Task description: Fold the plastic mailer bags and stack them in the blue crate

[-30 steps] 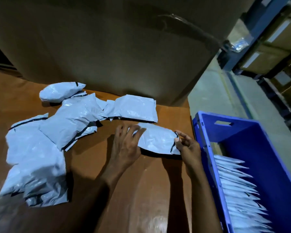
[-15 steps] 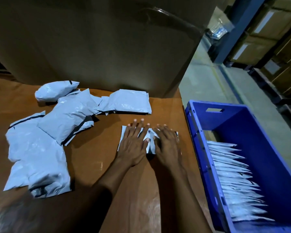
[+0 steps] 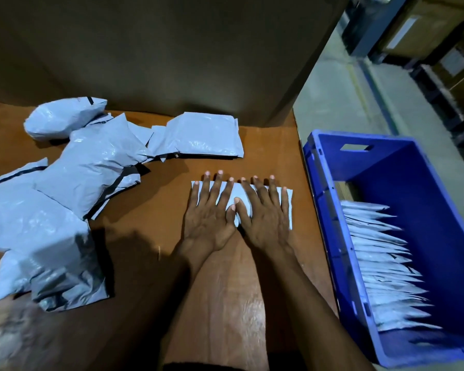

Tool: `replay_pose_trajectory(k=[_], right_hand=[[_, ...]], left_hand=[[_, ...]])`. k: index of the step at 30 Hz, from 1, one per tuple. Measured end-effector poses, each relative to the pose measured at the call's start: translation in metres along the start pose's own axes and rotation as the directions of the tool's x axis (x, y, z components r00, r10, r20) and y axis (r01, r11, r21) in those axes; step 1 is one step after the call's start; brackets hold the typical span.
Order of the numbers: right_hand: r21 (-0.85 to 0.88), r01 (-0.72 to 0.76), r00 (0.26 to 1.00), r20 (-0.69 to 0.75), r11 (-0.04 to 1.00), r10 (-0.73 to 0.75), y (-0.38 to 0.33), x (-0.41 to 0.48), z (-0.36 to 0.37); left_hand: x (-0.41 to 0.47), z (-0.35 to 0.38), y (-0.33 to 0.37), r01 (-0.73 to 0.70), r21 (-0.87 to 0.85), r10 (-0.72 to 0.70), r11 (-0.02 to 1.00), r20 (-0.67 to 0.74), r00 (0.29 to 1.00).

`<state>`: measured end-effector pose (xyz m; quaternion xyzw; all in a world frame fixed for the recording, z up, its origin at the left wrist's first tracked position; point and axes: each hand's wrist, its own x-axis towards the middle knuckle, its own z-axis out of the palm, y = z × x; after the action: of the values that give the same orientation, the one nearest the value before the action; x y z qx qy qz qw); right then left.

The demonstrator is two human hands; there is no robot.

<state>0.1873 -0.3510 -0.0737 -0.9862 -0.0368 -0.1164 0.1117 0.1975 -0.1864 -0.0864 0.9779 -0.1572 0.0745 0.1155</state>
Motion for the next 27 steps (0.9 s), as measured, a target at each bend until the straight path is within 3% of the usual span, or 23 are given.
replay_pose_trajectory(k=[5,14,19,22,25,27], right_hand=[[0.093,-0.005,0.998,0.065,0.996,-0.001,0.008,0.005,-0.003],[0.047,0.046,0.993,0.105,0.998,-0.051,0.006,-0.011,-0.008],[0.179,0.075,0.978,0.179,0.981,-0.107,0.013,-0.006,-0.017],[0.311,0.037,0.997,0.057,0.95,-0.057,0.015,-0.013,-0.025],[0.243,-0.025,0.975,-0.208,0.97,0.077,-0.002,-0.037,-0.027],[0.207,-0.103,0.967,-0.21,0.973,0.147,-0.016,-0.053,-0.024]], left_hand=[[-0.001,-0.002,0.001,0.006,-0.026,-0.006,1.0,0.001,1.0],[-0.014,-0.003,0.004,0.019,-0.001,-0.019,1.0,0.005,1.0],[-0.015,-0.006,0.003,0.005,-0.019,-0.005,1.0,-0.002,1.0],[-0.021,-0.013,0.006,0.034,-0.023,-0.034,0.999,-0.011,0.999],[-0.036,-0.021,0.01,0.051,-0.045,-0.056,0.998,-0.127,0.99],[-0.046,-0.026,0.012,0.013,-0.062,-0.026,0.998,-0.214,0.976]])
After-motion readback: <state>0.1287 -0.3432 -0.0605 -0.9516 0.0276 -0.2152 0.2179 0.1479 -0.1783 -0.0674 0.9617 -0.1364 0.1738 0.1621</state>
